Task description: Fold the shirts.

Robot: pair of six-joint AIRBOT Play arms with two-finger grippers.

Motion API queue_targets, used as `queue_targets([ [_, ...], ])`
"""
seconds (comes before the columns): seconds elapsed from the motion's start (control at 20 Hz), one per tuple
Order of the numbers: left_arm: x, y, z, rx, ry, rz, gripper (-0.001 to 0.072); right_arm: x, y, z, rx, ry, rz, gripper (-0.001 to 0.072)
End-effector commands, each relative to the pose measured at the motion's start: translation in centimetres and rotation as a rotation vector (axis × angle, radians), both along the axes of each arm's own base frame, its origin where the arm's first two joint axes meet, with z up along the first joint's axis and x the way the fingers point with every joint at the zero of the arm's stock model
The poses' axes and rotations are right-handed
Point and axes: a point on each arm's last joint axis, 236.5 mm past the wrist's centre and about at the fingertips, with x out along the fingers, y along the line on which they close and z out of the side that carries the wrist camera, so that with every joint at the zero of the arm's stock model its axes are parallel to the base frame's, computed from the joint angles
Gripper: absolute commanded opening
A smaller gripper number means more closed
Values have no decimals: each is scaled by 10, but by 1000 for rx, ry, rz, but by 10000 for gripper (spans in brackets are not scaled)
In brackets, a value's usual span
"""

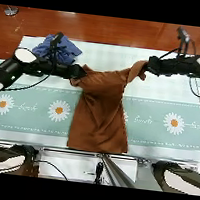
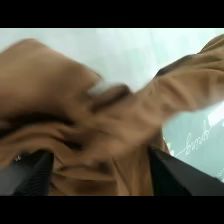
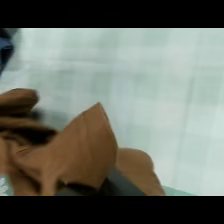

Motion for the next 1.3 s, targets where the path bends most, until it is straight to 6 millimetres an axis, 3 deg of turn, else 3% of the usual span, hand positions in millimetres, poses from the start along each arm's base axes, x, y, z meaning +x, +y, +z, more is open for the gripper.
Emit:
queue_targets([
  [0.0, 6, 8, -20, 40, 31, -22, 706, 6, -5, -35, -14, 64, 15, 623],
  [0.05, 14, 22, -12, 76, 13, -23, 706, 2, -18, -31, -31, 80, 24, 622],
  [0.15, 35, 72, 7, 162, 5, 32, 705, -21, -60, -24, -91, 156, 51, 620],
  [0.25, 50, 135, 7, 256, 49, 179, 705, -68, -117, -39, -215, 306, 41, 620],
  [0.3, 50, 154, 0, 269, 78, 222, 704, -92, -133, -49, -237, 378, 20, 620],
  [0.4, 49, 163, -24, 269, 141, 231, 704, -133, -124, -75, -169, 466, 6, 620],
  [0.55, 51, 140, -62, 214, 214, 171, 704, -184, -86, -114, -79, 539, 64, 620],
  [0.65, 54, 102, -72, 106, 229, 93, 704, -212, -73, -131, -79, 594, 100, 620],
  [0.75, 51, 66, -75, 55, 223, -11, 704, -228, -64, -138, -78, 627, 130, 620],
  [0.95, 40, 5, -76, 70, 188, -212, 705, -241, -48, -144, -102, 657, 182, 620],
  [1.05, 34, -15, -74, 100, 158, -299, 705, -243, -40, -145, -123, 651, 209, 620],
  [1.25, 20, -15, -94, 307, 167, -429, 704, -237, -30, -148, -144, 616, 215, 620],
])
